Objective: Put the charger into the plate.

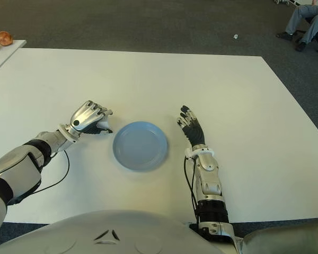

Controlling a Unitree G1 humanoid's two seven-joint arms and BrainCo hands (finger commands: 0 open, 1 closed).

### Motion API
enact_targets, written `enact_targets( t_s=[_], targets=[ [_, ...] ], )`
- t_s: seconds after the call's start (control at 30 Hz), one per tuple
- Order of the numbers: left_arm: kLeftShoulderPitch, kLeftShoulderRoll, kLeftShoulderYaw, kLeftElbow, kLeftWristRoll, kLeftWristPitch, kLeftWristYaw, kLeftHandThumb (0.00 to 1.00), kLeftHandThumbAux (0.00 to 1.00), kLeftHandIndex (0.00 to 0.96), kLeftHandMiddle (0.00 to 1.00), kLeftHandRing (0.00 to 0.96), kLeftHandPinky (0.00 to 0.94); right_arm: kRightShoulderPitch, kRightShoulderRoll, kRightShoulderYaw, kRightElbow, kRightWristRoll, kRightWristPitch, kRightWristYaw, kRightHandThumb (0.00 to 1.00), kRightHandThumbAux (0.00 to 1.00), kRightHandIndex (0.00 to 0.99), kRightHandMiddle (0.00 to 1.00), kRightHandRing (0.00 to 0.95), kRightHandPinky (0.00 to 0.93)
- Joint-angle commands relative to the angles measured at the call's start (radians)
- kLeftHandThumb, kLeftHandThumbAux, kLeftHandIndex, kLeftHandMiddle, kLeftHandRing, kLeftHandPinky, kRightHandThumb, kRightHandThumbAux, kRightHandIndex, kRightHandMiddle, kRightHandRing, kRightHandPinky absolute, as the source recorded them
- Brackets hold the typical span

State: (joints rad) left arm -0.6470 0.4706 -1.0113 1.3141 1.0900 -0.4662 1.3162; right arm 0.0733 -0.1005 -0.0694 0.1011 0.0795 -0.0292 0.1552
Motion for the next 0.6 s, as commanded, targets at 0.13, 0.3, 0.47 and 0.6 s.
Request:
enact_targets(
  t_s=[0.13, 0.3, 0.47, 0.6],
  targets=[
    [0.026, -0.005, -0.038, 0.012, 0.046, -0.031, -0.038, 0.744, 0.7, 0.441, 0.903, 0.896, 0.899, -0.003, 0.009, -0.001, 0.001, 0.009, 0.038, -0.008, 0.0, 0.619, 0.0, 0.037, 0.019, 0.0],
    [0.012, 0.002, -0.057, 0.006, 0.059, -0.023, -0.017, 0.744, 0.7, 0.441, 0.9, 0.893, 0.891, -0.006, 0.01, -0.001, 0.003, 0.01, 0.046, -0.01, 0.0, 0.618, 0.0, 0.035, 0.019, 0.0],
    [-0.014, 0.02, -0.066, -0.01, 0.064, -0.045, 0.005, 0.745, 0.7, 0.441, 0.889, 0.883, 0.876, -0.009, 0.012, 0.001, 0.003, 0.009, 0.054, -0.012, 0.0, 0.616, 0.0, 0.034, 0.019, 0.0],
    [-0.043, 0.051, -0.048, -0.075, 0.068, -0.058, 0.067, 0.745, 0.7, 0.441, 0.883, 0.878, 0.869, -0.009, 0.011, 0.0, 0.001, 0.011, 0.058, -0.01, 0.0, 0.613, 0.0, 0.034, 0.021, 0.0]
  ],
)
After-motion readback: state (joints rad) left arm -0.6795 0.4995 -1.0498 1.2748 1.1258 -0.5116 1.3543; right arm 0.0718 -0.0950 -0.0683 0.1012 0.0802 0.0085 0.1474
